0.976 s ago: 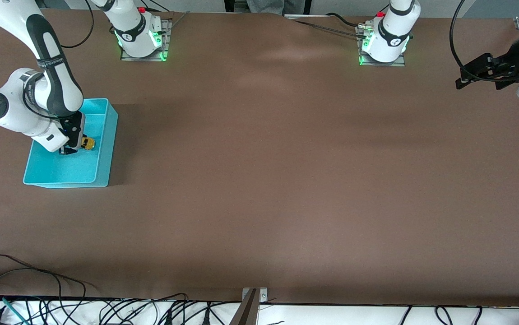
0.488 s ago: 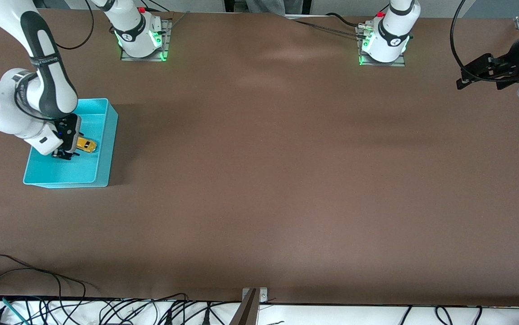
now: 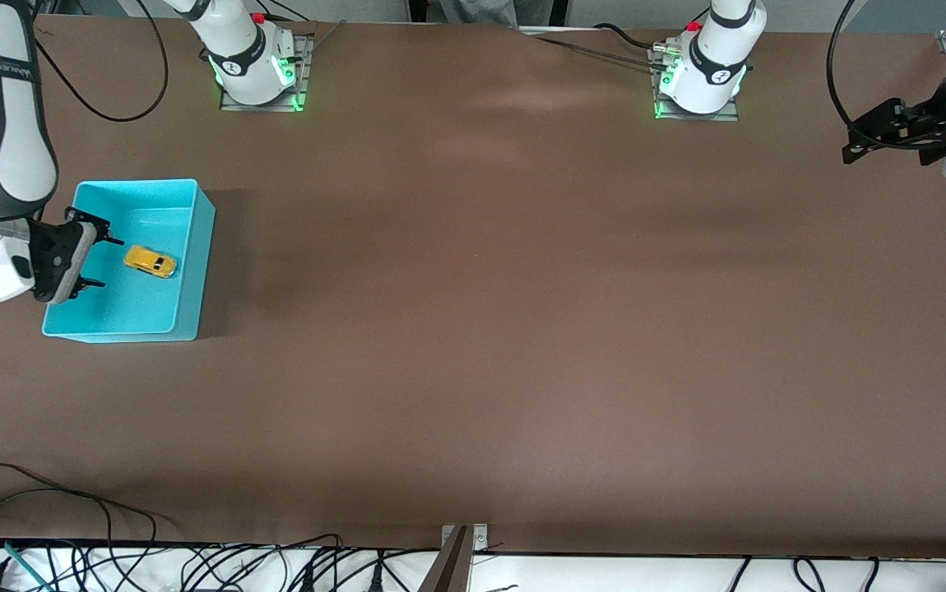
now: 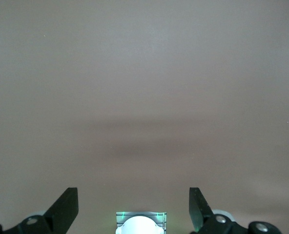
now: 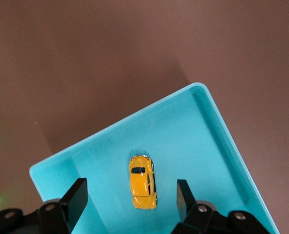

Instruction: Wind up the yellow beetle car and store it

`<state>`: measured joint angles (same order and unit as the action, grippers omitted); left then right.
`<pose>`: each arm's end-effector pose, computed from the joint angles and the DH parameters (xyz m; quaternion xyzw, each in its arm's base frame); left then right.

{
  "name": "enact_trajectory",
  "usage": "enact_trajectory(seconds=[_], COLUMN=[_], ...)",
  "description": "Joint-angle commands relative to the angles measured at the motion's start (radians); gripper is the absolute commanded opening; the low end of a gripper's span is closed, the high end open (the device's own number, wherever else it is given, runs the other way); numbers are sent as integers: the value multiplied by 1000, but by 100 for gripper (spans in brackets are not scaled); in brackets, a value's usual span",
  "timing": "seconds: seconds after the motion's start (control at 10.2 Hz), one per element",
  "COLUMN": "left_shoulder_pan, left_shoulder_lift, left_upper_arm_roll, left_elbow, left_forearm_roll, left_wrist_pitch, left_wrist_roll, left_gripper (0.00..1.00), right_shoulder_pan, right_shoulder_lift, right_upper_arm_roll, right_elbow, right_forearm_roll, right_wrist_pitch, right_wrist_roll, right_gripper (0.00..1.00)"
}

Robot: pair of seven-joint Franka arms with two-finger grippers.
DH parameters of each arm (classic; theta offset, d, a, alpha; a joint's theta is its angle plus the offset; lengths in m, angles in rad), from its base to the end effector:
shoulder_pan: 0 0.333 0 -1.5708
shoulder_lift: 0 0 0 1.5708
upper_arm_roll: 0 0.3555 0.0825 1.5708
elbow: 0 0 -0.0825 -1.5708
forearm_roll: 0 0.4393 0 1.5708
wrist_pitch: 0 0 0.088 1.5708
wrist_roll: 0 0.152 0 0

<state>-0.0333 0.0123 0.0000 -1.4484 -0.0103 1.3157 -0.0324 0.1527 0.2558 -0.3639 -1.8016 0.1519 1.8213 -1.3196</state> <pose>0.5792 -0.0210 0.6546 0.9974 -0.0014 -0.0726 0.0027 0.6383 -0.1072 0.3650 -0.8586 -0.5005 0.0603 0.0935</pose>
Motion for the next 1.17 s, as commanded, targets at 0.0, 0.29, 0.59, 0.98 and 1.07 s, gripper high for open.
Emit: enact_trajectory(seconds=[0.0,0.29,0.59,0.98,1.07], left_shoulder_pan=[-5,-5,-5,-7,-7], left_shoulder_lift=[20,20,20,20,20], left_upper_arm_roll=[2,2,0,0,0], left_elbow=[34,34,34,34,34], left_forearm_roll=[24,23,23,23,21], left_wrist_pitch=[-16,-16,-16,-16,-16], left_wrist_roll=[25,25,25,25,25], left_gripper=[100,100,100,100,100], right_shoulder_pan=[39,88,103,152,162], right_shoulder_lift=[14,11,-7,-102,-140], right_upper_arm_roll=[0,0,0,0,2], right_elbow=[137,228,228,174,154], right_forearm_roll=[11,6,0,-130,-132], right_wrist_pitch=[-124,-194,-172,-129,-137], right_wrist_roll=[361,774,1072,1163,1224], right_gripper=[85,93,100,100,100])
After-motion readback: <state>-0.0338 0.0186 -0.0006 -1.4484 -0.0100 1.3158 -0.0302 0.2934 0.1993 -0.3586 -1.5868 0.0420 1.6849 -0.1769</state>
